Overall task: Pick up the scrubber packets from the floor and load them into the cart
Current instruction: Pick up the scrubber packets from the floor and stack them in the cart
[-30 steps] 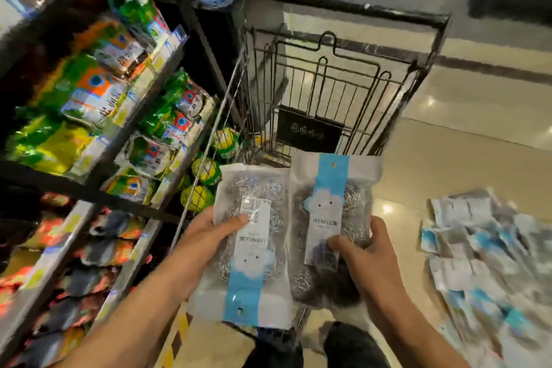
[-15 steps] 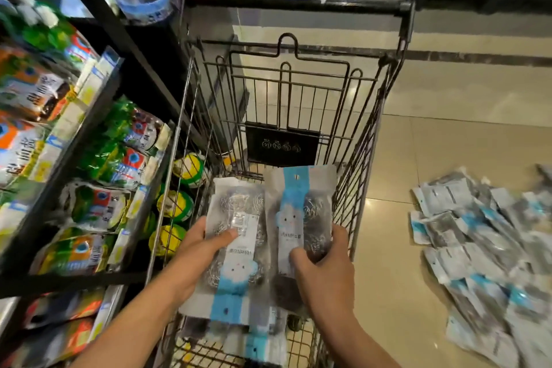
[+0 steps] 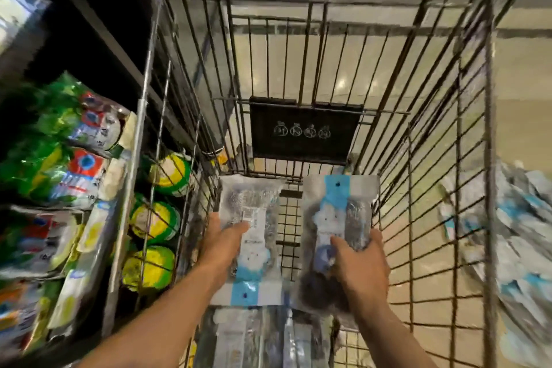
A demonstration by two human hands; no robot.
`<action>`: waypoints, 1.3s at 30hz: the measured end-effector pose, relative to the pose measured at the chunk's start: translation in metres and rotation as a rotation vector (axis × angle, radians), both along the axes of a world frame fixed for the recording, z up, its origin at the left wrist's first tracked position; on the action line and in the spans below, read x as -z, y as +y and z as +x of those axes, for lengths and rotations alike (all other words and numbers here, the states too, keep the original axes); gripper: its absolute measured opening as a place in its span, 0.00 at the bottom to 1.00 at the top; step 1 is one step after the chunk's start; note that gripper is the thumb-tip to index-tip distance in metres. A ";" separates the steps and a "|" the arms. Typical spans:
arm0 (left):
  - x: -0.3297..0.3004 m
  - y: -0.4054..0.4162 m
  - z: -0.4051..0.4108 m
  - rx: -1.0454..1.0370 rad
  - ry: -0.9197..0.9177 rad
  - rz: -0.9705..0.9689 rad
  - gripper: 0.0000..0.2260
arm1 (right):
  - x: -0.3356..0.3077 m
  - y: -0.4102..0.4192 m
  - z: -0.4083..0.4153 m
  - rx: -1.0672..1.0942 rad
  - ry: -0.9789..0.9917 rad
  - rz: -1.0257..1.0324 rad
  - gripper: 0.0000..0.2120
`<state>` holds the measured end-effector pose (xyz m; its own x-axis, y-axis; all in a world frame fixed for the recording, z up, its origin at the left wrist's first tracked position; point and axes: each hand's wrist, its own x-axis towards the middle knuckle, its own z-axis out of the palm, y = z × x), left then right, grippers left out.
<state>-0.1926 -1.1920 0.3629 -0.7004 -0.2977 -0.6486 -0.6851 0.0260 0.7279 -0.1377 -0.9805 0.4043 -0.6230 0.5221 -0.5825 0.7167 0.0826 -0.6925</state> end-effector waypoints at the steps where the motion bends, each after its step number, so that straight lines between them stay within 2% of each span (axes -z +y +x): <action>1: 0.008 -0.001 -0.005 0.007 0.006 -0.013 0.30 | 0.011 0.001 0.000 -0.010 -0.004 -0.011 0.16; 5: 0.036 -0.002 -0.021 0.019 -0.062 -0.118 0.28 | 0.053 -0.009 -0.003 -0.008 -0.027 -0.115 0.15; 8: 0.041 0.000 -0.027 0.061 -0.106 -0.226 0.23 | 0.071 -0.021 -0.016 0.000 -0.025 -0.232 0.14; 12: 0.049 -0.005 -0.042 0.127 -0.134 -0.257 0.18 | 0.085 -0.028 -0.041 -0.035 -0.039 -0.340 0.17; 17: 0.064 -0.007 -0.064 0.113 -0.154 -0.311 0.15 | 0.104 -0.022 -0.064 -0.025 -0.059 -0.412 0.13; 20: 0.071 -0.001 -0.067 0.129 -0.164 -0.484 0.15 | 0.109 -0.027 -0.068 -0.082 -0.085 -0.422 0.15; 25: 0.077 0.011 -0.065 0.191 -0.168 -0.599 0.29 | 0.116 -0.035 -0.069 -0.127 -0.136 -0.354 0.18; 29: 0.079 0.019 -0.044 0.378 -0.108 -0.815 0.34 | 0.111 -0.044 -0.063 -0.157 -0.116 -0.078 0.16; 32: 0.076 0.019 -0.035 0.481 -0.193 -0.809 0.35 | 0.107 -0.051 -0.058 -0.193 -0.160 -0.025 0.18; 36: 0.076 0.012 -0.041 0.571 -0.304 -0.800 0.38 | 0.116 -0.045 -0.069 -0.395 -0.370 0.105 0.30; 39: 0.066 0.008 -0.041 0.608 -0.329 -0.766 0.39 | 0.121 -0.036 -0.069 -0.415 -0.387 0.047 0.32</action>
<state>-0.2333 -1.1836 0.2969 -0.6930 -0.3667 -0.6208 -0.5635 0.8125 0.1491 -0.2068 -1.0165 0.2832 -0.5273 0.3100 -0.7911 0.8183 0.4361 -0.3745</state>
